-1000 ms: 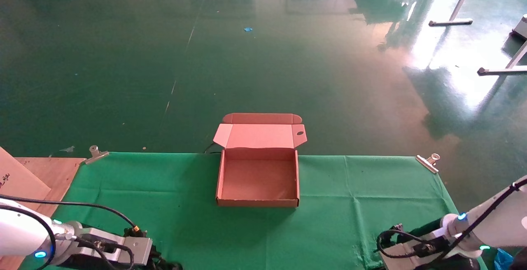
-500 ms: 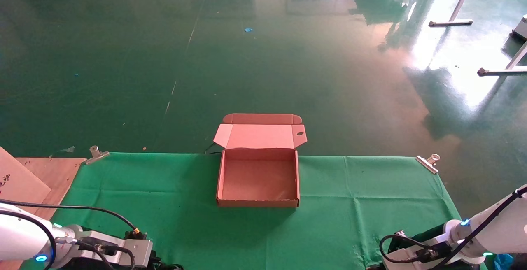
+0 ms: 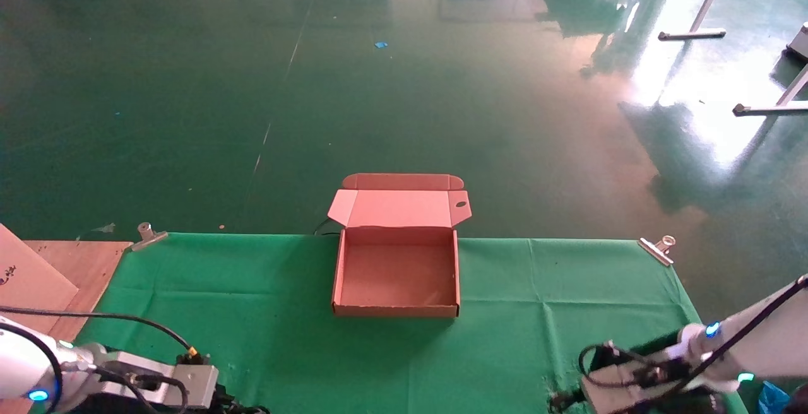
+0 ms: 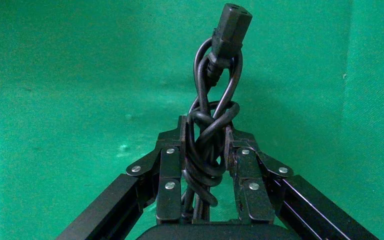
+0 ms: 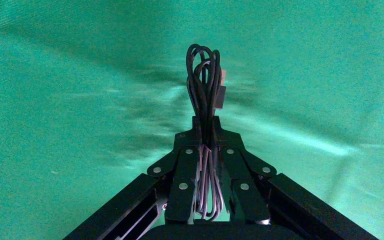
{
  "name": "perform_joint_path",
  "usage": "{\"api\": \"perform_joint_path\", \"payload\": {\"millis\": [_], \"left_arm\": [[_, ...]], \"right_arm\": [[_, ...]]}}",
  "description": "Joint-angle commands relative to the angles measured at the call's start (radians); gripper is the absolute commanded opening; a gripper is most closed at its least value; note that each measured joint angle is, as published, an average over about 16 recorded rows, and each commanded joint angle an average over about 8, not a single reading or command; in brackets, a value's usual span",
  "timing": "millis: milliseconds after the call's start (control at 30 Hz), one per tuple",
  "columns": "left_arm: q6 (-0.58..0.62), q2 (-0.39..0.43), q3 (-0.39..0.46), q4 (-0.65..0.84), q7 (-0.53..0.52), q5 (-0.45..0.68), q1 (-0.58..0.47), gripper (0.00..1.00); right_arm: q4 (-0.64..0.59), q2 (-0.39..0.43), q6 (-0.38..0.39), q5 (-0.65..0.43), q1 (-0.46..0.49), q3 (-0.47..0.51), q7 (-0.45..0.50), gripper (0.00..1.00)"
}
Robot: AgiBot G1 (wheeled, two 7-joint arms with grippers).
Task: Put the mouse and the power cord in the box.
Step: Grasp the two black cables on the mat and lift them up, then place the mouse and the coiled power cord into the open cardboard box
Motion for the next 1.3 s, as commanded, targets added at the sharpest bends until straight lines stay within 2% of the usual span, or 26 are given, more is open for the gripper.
{"api": "perform_joint_path", "payload": {"millis": [33, 333, 600, 833, 1000, 1167, 1300], "left_arm": [[0.017, -0.007, -0.001, -0.002, 0.001, -0.001, -0.011, 0.00], [0.104, -0.018, -0.001, -0.039, 0.003, -0.001, -0.130, 0.00], [0.101, 0.023, -0.001, -0.074, -0.026, 0.002, -0.264, 0.00], [0.043, 0.091, -0.008, -0.090, -0.042, -0.003, -0.386, 0.00], [-0.050, 0.137, -0.019, -0.090, -0.035, -0.013, -0.450, 0.00], [-0.142, 0.173, -0.031, -0.078, -0.027, -0.026, -0.473, 0.00], [-0.158, 0.192, -0.039, -0.060, -0.021, -0.038, -0.469, 0.00]], "right_arm": [[0.003, 0.006, -0.013, 0.008, 0.015, 0.005, -0.002, 0.00], [0.029, 0.042, -0.130, 0.051, 0.144, 0.035, -0.012, 0.00], [0.047, 0.000, -0.178, 0.082, 0.257, 0.057, 0.037, 0.00], [0.064, -0.083, -0.171, 0.104, 0.378, 0.073, 0.105, 0.00], [0.066, -0.145, -0.137, 0.115, 0.450, 0.081, 0.139, 0.00], [0.062, -0.187, -0.086, 0.116, 0.482, 0.082, 0.150, 0.00], [0.061, -0.199, -0.049, 0.117, 0.481, 0.082, 0.153, 0.00]]}}
